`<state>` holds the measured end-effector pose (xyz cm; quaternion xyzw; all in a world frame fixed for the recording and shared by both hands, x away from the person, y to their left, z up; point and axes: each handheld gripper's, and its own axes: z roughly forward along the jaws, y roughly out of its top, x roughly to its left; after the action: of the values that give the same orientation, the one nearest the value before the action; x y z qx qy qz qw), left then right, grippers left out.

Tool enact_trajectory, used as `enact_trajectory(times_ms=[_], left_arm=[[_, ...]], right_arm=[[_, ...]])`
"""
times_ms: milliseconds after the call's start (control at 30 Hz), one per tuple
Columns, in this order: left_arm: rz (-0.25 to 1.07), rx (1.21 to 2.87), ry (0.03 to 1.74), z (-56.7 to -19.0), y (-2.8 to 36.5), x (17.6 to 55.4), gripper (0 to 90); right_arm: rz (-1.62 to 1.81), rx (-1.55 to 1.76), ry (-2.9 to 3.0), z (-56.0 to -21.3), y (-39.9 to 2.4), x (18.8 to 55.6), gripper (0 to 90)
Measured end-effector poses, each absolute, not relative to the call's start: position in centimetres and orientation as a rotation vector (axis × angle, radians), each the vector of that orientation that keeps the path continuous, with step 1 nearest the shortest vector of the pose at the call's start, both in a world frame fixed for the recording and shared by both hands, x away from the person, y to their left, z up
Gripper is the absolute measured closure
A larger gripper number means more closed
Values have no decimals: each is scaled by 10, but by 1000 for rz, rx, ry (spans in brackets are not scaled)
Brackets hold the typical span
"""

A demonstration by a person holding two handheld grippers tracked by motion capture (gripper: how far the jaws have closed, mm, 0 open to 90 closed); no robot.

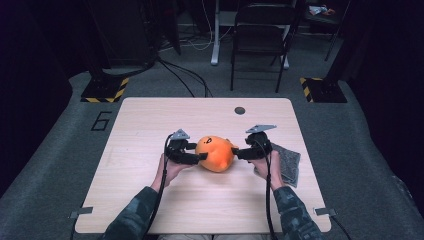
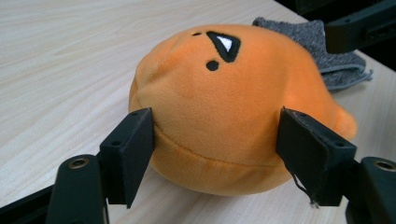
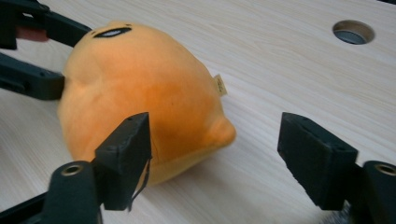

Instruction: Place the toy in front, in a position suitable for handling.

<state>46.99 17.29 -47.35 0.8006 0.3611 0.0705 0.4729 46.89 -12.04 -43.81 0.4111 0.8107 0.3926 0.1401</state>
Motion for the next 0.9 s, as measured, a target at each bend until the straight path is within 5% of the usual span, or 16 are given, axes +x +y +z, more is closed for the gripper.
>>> enact_trajectory(times_ms=[633, 900], left_arm=[[201, 1987, 876, -487, 170, 464, 635], [224, 1947, 878, -486, 172, 462, 667]], right_arm=[[1152, 1142, 2503, -467, -96, 482, 779], [1136, 1102, 2432, -461, -91, 475, 841]])
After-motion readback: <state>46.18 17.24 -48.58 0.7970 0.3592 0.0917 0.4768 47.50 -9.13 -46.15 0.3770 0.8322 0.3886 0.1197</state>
